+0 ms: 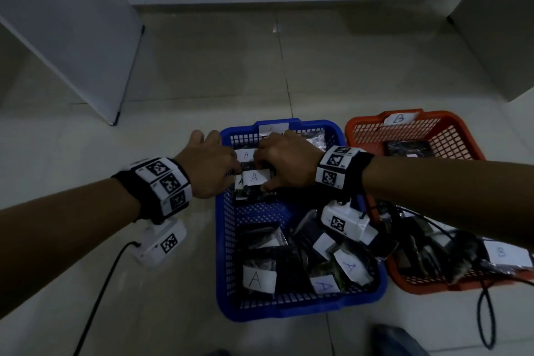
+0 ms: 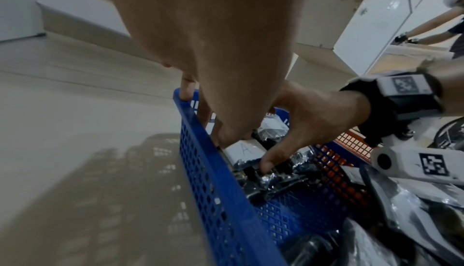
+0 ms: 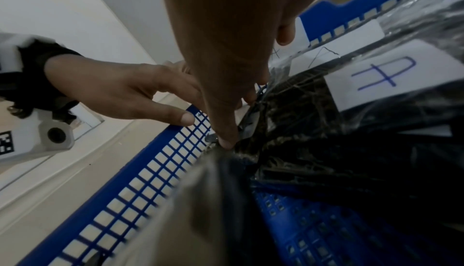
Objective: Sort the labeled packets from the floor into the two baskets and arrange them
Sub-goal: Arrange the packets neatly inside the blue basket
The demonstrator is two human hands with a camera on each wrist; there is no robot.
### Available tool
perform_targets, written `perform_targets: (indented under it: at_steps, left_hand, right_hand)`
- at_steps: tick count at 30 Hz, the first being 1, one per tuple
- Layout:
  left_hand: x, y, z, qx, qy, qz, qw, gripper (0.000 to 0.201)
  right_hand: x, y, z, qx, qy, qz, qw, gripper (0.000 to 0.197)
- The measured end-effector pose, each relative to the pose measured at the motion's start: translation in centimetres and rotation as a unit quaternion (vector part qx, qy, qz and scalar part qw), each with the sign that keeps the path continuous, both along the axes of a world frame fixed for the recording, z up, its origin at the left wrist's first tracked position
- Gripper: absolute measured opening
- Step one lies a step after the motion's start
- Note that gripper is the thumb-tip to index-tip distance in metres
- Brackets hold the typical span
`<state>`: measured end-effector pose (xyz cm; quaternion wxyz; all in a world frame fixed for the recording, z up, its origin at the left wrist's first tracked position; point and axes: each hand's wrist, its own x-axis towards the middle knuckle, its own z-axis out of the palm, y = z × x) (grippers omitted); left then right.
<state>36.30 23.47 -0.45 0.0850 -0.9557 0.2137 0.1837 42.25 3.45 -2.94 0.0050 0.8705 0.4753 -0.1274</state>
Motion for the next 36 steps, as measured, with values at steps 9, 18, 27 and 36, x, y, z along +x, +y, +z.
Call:
perform_targets:
  at_steps: [9, 18, 27, 36]
  left_hand:
    - [-1.2, -0.2, 1.2, -0.080, 0.028, 0.011, 0.996, 0.023]
    - [-5.4, -4.9, 2.7, -0.245, 0.157, -0.012, 0.957, 0.030]
    - [-5.0, -10.4, 1.5, -0.343, 0.253, 0.150, 0.892, 0.036]
    - [-3.9, -8.7, 2.5, -0.358, 0.239, 0.194, 0.882, 0.018]
  right_hand:
    - [0.9, -3.0, 3.6, 0.063, 0.146, -0.061, 0.985, 0.026]
    - [-1.3, -11.8, 7.5, 0.066, 0.169, -0.121, 0.976, 0.004]
    - [-9.5, -15.1, 7.1, -0.112, 0.117, -0.094, 0.982, 0.056]
    - [-8.8, -15.1, 5.9, -0.021, 0.149, -0.160, 0.976, 0.058]
